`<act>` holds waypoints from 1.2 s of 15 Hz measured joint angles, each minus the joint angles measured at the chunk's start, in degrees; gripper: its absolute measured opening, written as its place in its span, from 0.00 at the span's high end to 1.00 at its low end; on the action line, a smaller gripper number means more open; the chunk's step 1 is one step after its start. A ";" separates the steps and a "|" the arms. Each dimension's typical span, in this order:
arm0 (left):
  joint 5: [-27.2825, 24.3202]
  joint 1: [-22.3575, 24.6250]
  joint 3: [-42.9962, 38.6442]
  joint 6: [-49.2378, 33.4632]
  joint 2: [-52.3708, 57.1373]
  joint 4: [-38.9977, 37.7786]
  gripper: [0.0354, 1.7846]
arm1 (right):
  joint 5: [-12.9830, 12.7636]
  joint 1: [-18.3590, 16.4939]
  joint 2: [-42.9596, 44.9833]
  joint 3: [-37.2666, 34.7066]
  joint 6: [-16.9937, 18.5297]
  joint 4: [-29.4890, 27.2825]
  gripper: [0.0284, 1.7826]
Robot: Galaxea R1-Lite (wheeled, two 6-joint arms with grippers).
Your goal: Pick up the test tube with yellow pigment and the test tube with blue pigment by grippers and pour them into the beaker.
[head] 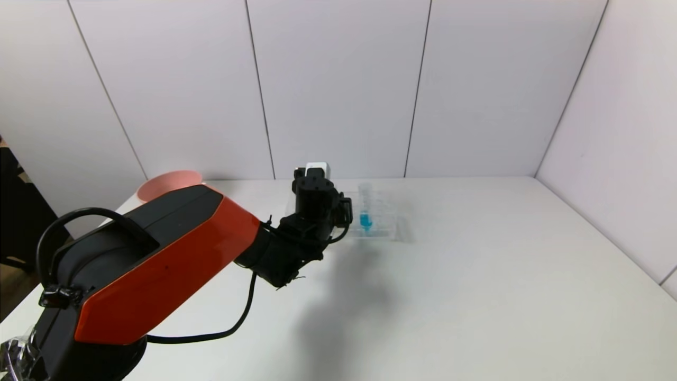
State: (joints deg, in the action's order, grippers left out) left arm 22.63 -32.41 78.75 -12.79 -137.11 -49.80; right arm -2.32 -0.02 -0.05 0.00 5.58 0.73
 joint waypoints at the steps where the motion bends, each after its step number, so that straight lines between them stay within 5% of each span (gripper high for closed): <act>1: -0.05 0.00 0.00 0.04 0.00 -0.01 0.72 | 0.06 -0.07 0.00 0.00 0.01 -0.05 0.04; 10: 0.52 -0.09 -0.39 0.06 1.41 0.83 0.72 | 0.04 -0.07 0.00 0.00 0.01 -0.02 0.04; 18: 0.85 -0.79 -0.48 0.56 9.63 9.18 0.72 | 0.04 -0.05 0.00 0.00 0.01 -0.02 0.04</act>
State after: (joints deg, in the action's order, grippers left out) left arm 23.48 -33.21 78.28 -12.23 -127.48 -40.62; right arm -2.28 -0.07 -0.05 0.00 5.60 0.71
